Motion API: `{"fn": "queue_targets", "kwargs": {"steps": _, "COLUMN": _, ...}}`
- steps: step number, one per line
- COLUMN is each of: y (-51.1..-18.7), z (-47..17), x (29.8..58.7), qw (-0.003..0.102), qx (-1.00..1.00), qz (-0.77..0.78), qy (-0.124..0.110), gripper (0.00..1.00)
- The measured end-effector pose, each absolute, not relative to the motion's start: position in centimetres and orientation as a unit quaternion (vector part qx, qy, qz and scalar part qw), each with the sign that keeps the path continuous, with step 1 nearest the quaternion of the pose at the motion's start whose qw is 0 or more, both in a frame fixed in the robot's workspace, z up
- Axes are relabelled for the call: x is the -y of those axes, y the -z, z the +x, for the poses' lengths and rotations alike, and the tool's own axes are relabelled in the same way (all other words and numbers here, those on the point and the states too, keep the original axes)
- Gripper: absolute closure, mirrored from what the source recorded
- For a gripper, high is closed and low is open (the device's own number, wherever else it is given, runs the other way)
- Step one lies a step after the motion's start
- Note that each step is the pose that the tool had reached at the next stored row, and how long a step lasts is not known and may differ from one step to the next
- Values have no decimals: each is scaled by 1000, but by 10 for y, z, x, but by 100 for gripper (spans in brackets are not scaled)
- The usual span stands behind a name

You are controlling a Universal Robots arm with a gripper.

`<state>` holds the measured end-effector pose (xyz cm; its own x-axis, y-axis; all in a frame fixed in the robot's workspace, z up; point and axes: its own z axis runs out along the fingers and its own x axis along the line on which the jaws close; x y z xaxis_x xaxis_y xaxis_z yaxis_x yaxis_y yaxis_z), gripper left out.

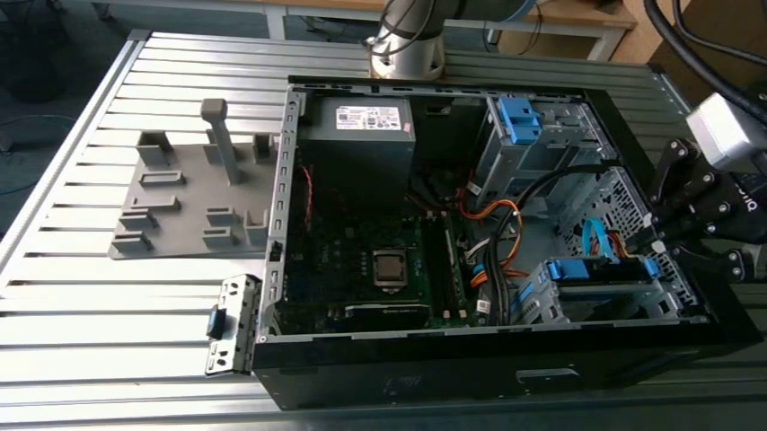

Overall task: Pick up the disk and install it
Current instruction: 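Insert the second disk wire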

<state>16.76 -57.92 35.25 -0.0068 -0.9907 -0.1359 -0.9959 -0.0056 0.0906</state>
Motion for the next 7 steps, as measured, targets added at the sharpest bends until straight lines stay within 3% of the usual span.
{"fn": "queue_targets", "kwargs": {"steps": 7, "y": -353, "z": 168, "x": 579, "qw": 16, "qx": -705, "qz": -705, "qy": -80, "gripper": 89}}
